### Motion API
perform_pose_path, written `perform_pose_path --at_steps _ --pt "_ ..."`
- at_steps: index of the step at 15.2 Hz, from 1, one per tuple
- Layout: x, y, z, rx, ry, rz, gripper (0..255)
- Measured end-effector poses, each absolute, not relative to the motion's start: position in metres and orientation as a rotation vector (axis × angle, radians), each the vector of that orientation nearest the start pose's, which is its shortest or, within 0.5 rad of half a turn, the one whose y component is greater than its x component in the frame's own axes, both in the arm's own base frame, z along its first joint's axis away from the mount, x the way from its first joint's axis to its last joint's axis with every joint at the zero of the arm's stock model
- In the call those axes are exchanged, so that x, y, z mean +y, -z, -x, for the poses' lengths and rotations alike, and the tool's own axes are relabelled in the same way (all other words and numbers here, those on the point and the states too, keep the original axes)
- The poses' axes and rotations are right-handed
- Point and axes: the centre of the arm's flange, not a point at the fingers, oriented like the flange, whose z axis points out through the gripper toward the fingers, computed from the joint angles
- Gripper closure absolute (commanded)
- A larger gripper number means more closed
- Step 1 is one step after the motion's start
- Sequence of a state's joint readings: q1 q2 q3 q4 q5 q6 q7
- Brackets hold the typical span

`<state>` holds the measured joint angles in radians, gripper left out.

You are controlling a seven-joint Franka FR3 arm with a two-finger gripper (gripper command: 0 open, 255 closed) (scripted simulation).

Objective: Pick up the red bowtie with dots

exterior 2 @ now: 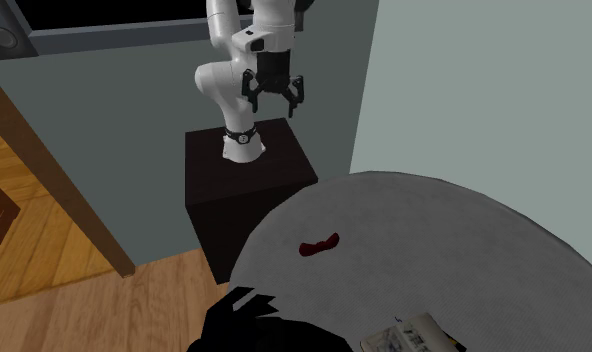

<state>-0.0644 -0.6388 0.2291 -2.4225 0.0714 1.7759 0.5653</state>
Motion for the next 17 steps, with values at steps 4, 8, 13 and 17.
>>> perform_pose_path --at_steps 4,8,13,17 --pt "0.101 -0.481 -0.384 0.974 0.007 3.054 0" --pt "0.117 -0.446 -0.419 1.207 0.007 2.963 0" --pt "0.130 -0.398 -0.461 1.486 0.008 2.825 0" --pt "0.138 -0.362 -0.497 1.696 0.007 2.695 0"
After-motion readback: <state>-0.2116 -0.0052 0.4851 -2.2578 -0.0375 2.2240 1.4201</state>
